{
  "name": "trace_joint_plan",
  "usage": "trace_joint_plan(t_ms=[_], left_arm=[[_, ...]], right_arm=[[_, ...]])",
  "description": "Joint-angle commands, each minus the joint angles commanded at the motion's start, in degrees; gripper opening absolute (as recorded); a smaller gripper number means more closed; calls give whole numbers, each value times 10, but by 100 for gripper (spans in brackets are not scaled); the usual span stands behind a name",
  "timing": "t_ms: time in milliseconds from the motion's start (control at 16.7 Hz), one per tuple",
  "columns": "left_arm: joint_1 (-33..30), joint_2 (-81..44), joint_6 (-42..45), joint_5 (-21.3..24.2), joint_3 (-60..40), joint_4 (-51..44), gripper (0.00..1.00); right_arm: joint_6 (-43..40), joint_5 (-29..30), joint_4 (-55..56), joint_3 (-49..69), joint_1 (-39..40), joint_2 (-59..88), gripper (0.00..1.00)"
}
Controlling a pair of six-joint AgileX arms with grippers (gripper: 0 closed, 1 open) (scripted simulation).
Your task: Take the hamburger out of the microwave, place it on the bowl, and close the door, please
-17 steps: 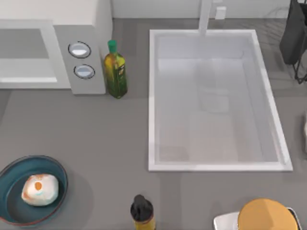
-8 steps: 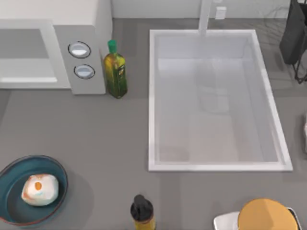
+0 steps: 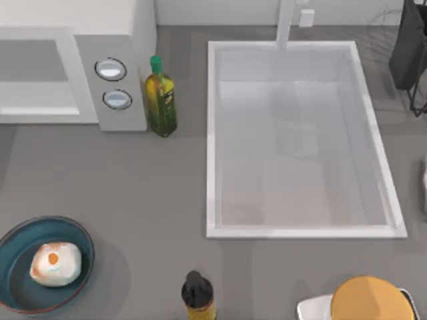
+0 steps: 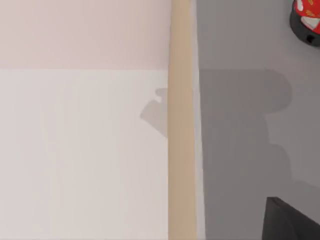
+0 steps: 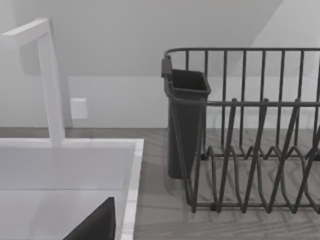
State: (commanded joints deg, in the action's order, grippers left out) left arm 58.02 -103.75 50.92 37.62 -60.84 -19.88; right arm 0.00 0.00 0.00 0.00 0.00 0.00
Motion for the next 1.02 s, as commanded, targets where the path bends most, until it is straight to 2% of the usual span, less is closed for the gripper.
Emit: trace_joint_plan(t_ms=[360, 780, 1020], left_arm=[[-66, 123, -74, -32, 162, 73, 0], [-75, 138, -86, -36, 182, 83, 0], [-139, 206, -148, -75, 242, 106, 0]], right_arm=[[0, 0, 0, 0, 0, 0, 100], [0, 0, 0, 0, 0, 0, 100], [0, 0, 0, 0, 0, 0, 100]])
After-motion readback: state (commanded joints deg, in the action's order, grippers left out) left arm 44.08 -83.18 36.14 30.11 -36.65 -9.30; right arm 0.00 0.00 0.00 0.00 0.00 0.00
